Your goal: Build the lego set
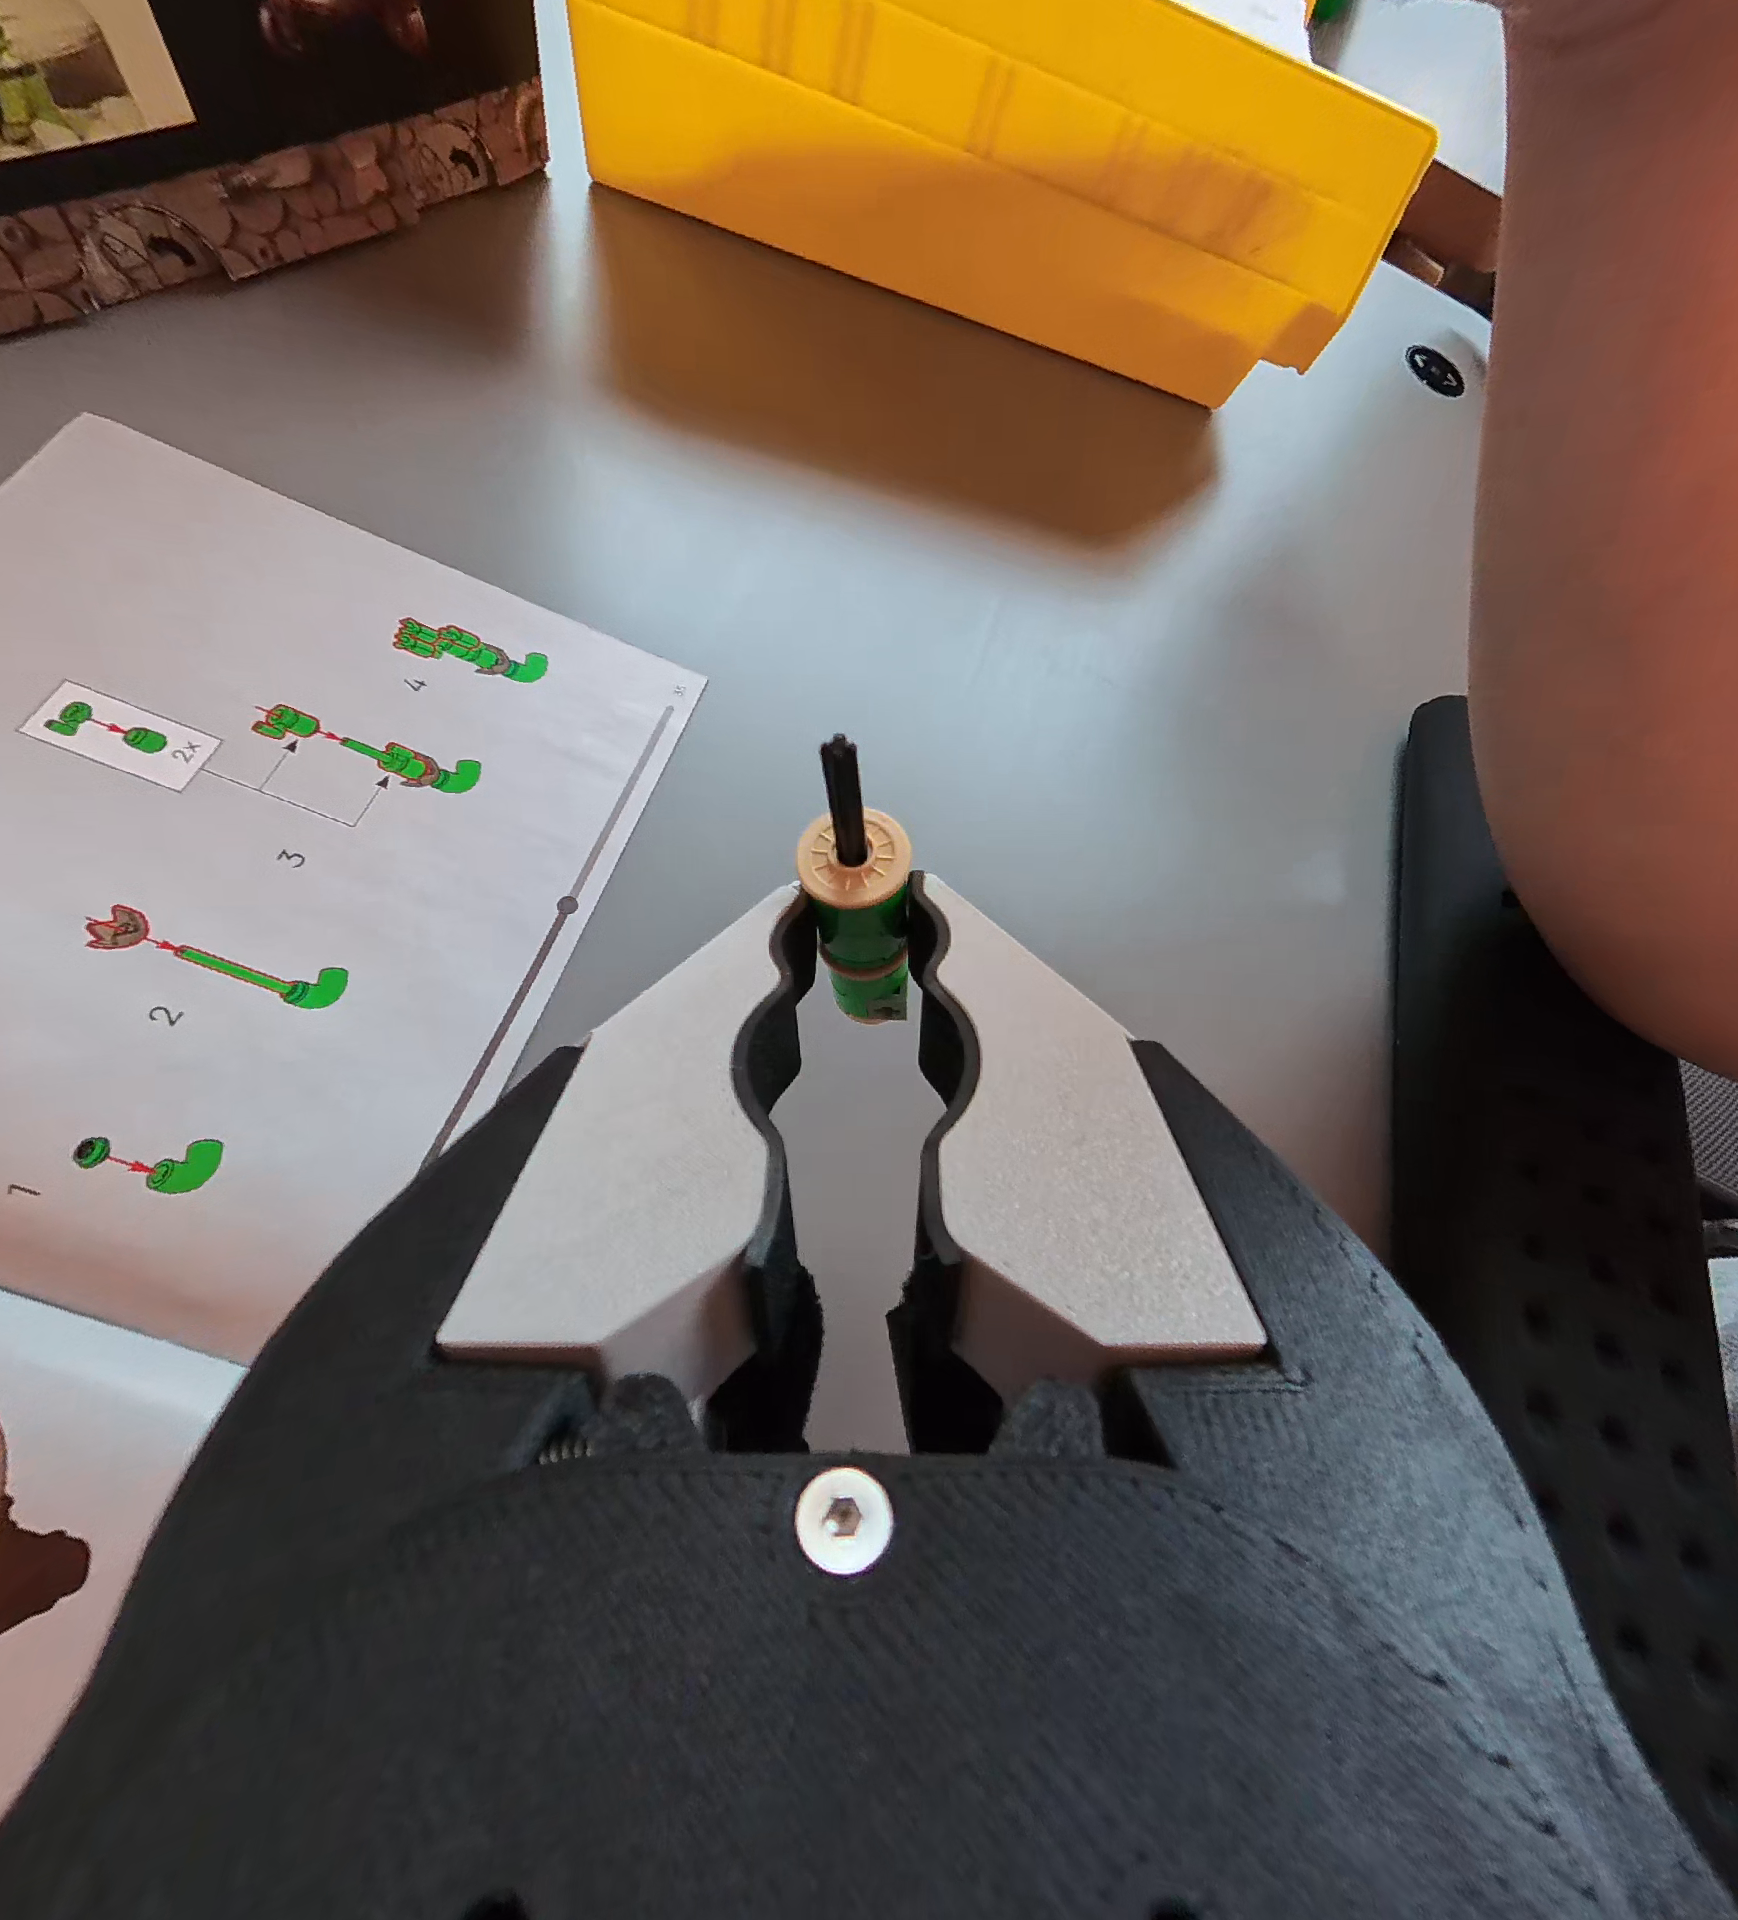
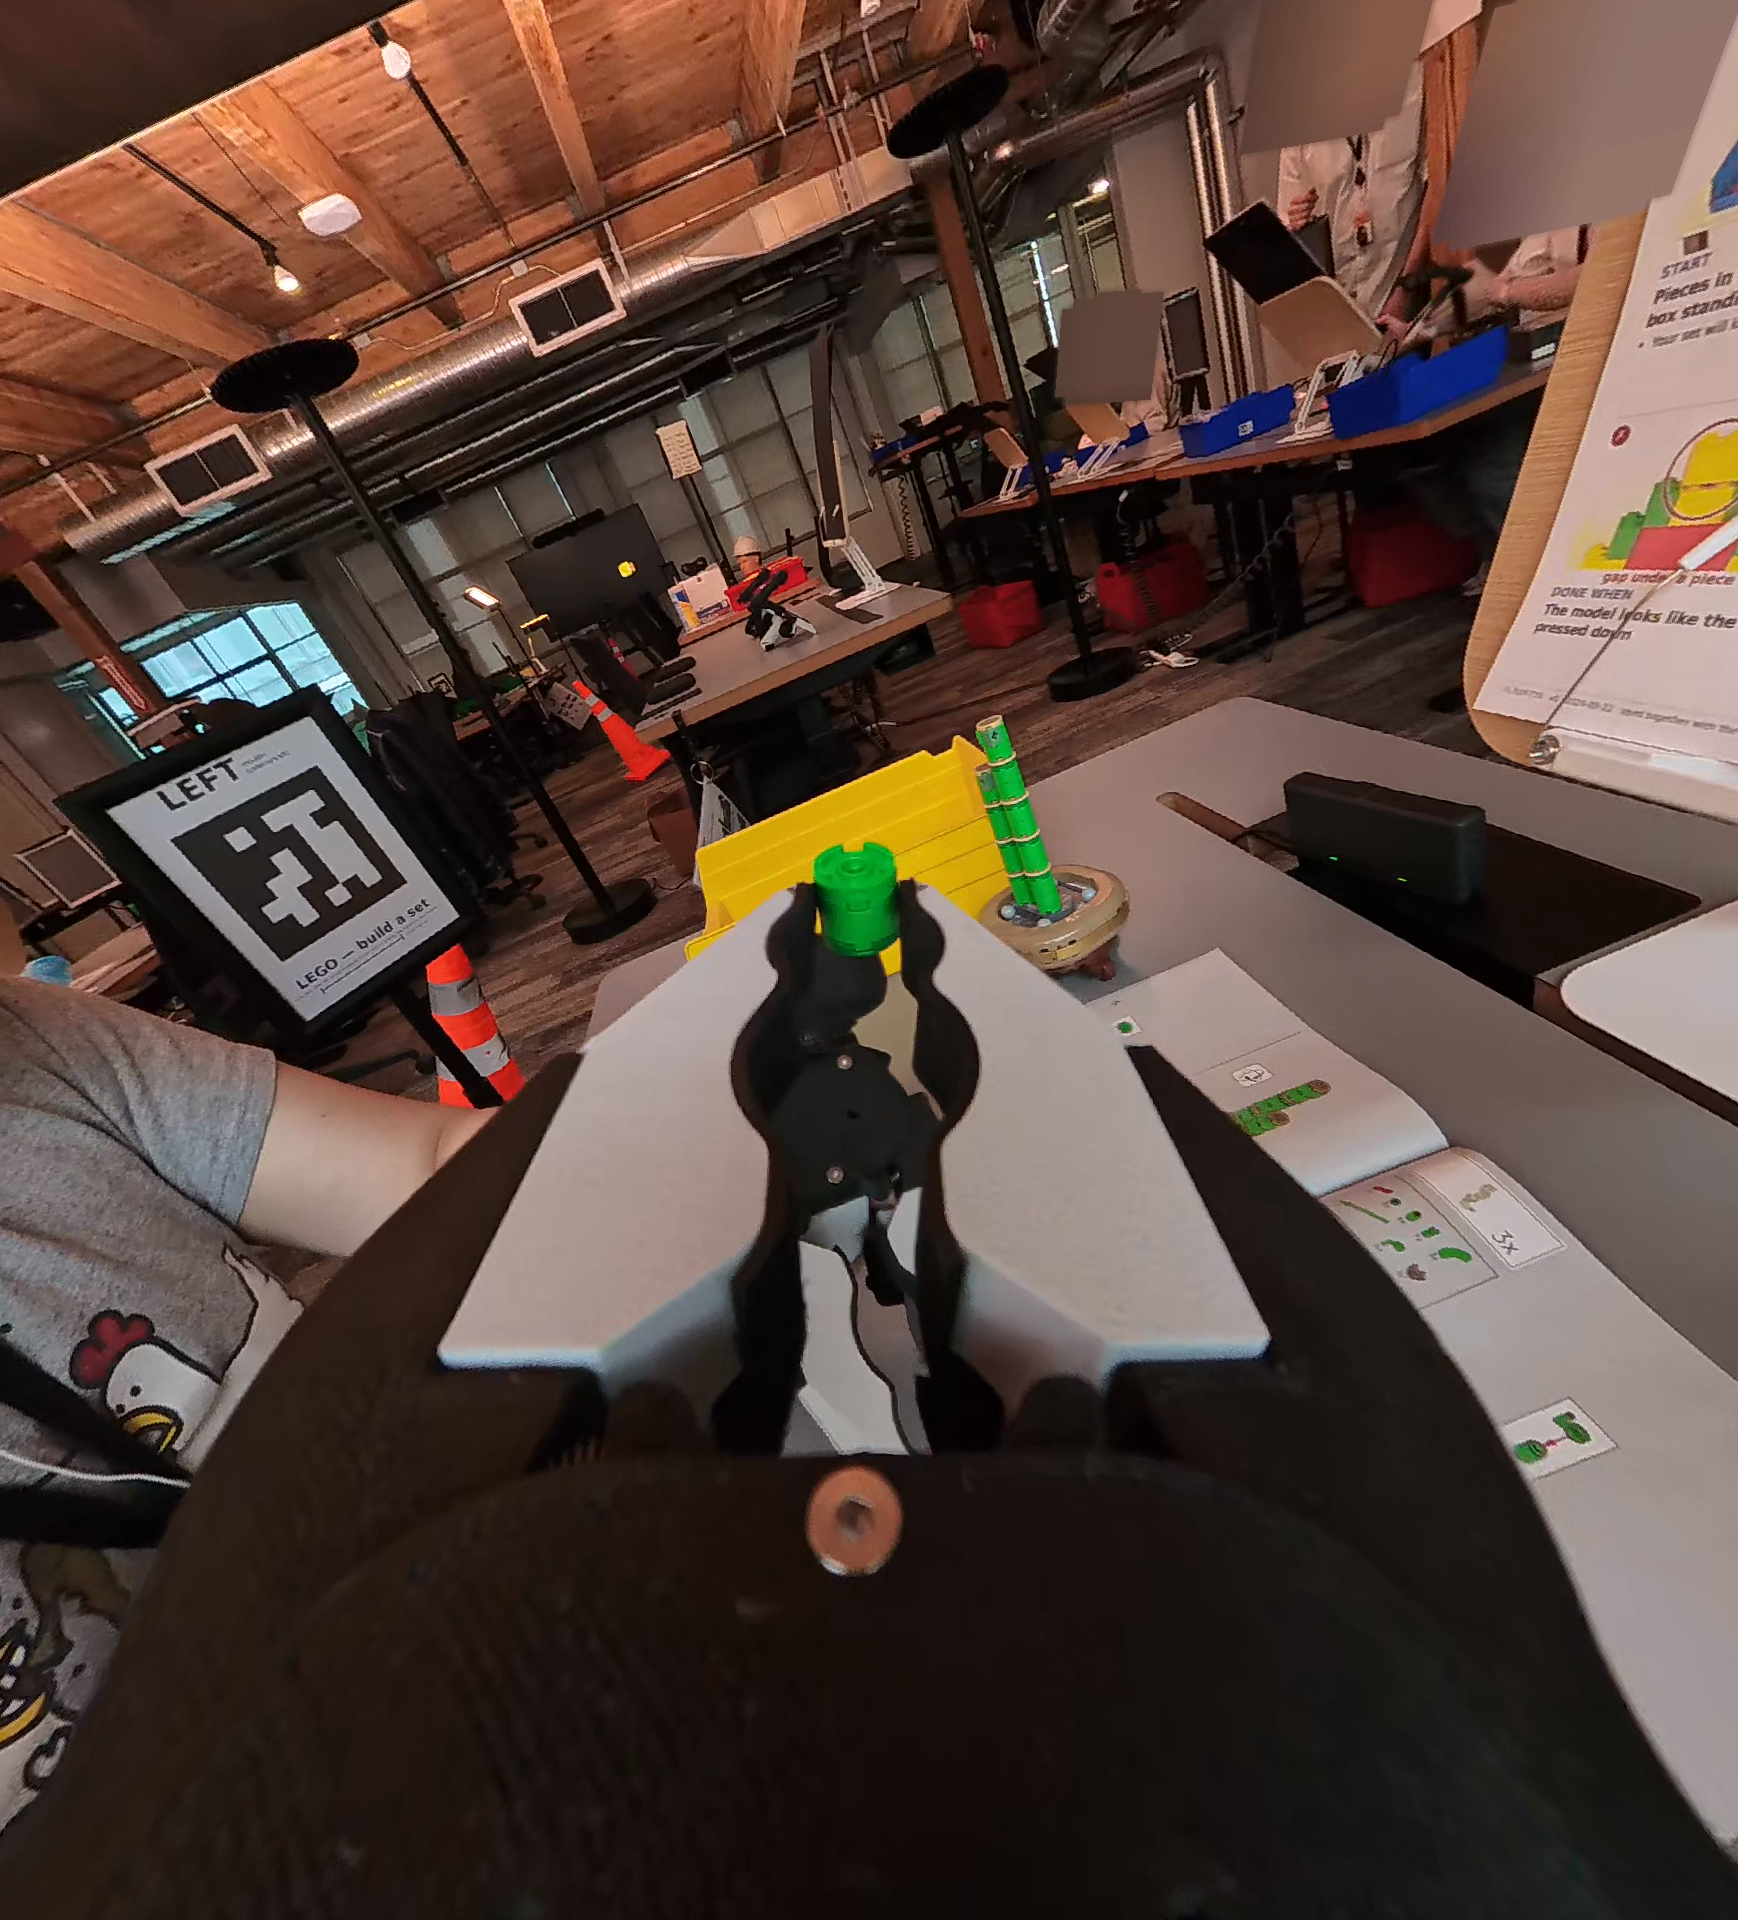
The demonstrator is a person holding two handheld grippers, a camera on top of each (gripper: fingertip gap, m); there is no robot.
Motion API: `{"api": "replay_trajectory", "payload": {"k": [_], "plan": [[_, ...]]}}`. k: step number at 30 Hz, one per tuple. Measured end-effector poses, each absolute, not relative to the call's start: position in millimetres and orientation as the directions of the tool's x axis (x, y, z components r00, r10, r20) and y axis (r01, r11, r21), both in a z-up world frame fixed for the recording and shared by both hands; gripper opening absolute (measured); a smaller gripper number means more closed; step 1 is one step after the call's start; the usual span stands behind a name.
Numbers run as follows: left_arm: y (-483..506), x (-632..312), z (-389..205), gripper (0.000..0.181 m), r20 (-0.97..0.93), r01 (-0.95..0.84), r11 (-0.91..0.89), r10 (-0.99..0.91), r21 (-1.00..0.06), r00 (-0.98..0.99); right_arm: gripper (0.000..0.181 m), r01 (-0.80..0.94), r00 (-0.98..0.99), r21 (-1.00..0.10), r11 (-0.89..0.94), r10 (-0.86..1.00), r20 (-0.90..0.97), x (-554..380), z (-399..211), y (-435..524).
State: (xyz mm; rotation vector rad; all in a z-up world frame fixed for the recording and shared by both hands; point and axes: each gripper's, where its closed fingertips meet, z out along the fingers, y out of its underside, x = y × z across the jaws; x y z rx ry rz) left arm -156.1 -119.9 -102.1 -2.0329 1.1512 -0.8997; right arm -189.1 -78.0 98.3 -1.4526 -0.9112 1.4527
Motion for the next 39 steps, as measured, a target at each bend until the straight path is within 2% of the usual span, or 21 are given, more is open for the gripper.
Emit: {"api": "replay_trajectory", "payload": {"k": [31, 39], "plan": [[-120, -157, -101, 0.015, 0.253, -0.458, -0.423, -0.887, -0.781, 0.387, 0.014, -0.028, 0.017, -0.931, -0.363, 0.931, -0.364, -190, 94, -87], [-119, -157, -100, 0.015, 0.254, -0.455, -0.423, -0.886, -0.784, 0.388, 0.015, -0.025, -0.060, -0.939, -0.344, 0.938, -0.342, -188, 98, -100]]}}
